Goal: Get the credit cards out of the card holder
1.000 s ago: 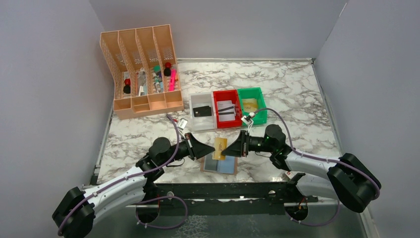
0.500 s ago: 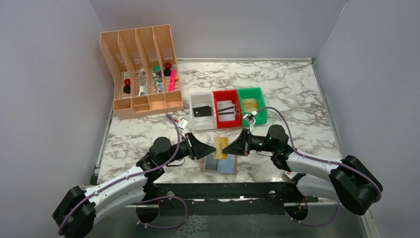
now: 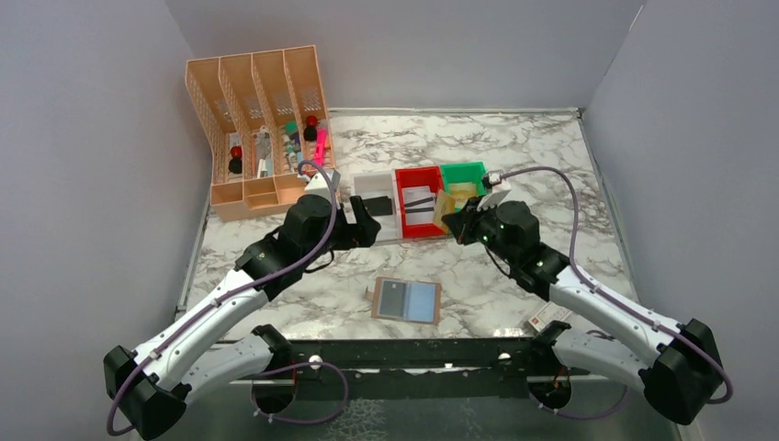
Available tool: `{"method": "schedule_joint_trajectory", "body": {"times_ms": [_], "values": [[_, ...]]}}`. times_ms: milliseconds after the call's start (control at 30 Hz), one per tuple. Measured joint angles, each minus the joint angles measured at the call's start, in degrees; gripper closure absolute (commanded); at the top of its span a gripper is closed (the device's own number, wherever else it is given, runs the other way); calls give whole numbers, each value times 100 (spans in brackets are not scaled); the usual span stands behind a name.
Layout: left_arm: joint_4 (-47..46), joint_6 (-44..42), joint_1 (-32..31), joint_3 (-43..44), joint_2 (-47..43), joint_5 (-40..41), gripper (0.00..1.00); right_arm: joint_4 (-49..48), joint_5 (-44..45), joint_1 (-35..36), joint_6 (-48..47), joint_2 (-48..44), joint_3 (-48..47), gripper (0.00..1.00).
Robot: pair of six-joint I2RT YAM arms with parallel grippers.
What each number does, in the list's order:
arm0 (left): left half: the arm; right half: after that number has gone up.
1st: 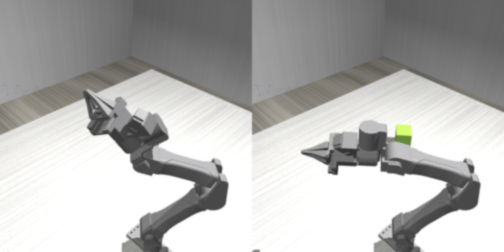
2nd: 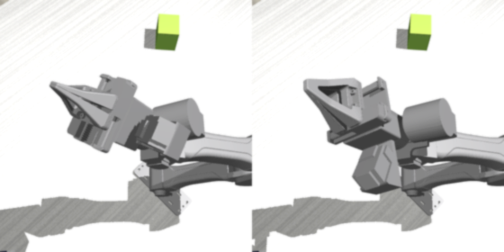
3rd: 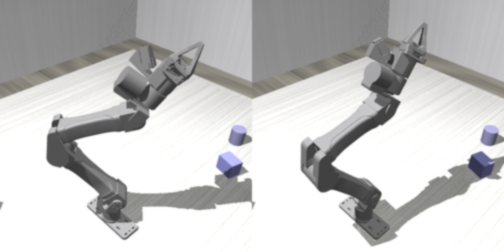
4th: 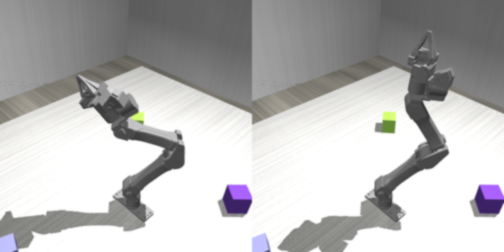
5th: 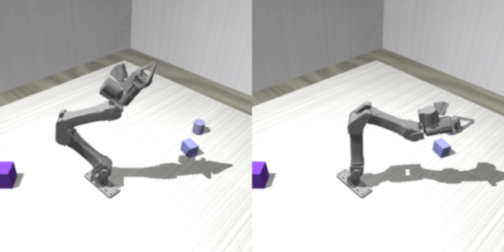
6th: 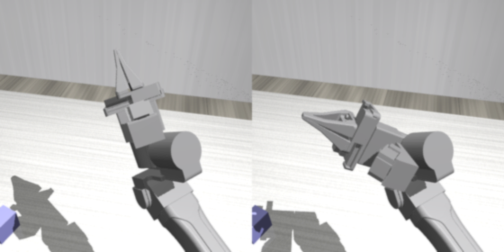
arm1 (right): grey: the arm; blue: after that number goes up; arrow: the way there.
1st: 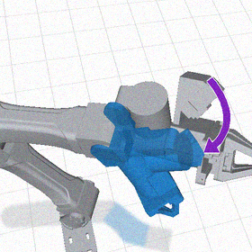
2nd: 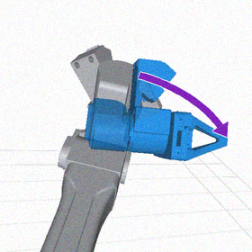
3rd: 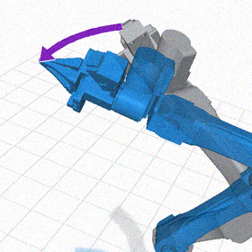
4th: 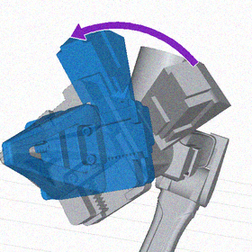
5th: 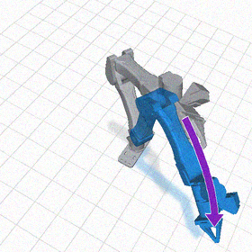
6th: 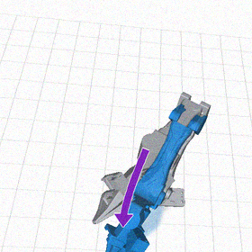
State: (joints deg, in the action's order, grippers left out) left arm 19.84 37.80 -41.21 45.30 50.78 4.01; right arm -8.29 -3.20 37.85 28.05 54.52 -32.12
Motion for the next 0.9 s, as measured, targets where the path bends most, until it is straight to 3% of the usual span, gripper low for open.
{"method": "schedule_joint_trajectory", "body": {"times_ms": [200,233,400,600,900], "values": [[1019,-634,28,186,107,1351,6,420,2133,-20,-1753,1228,-752,99],[1145,-669,28,55,85,1440,2,448,2411,-20,-1985,1453,-835,99],[1416,-710,28,-496,-229,1714,1,105,3237,-26,-3412,2210,-892,99],[1353,-835,28,-533,-461,1821,1,-957,3368,-66,-5093,2732,-881,98],[1327,-1012,28,-531,-146,1705,1,-1062,2874,-415,-6548,3764,-1355,98]]}}
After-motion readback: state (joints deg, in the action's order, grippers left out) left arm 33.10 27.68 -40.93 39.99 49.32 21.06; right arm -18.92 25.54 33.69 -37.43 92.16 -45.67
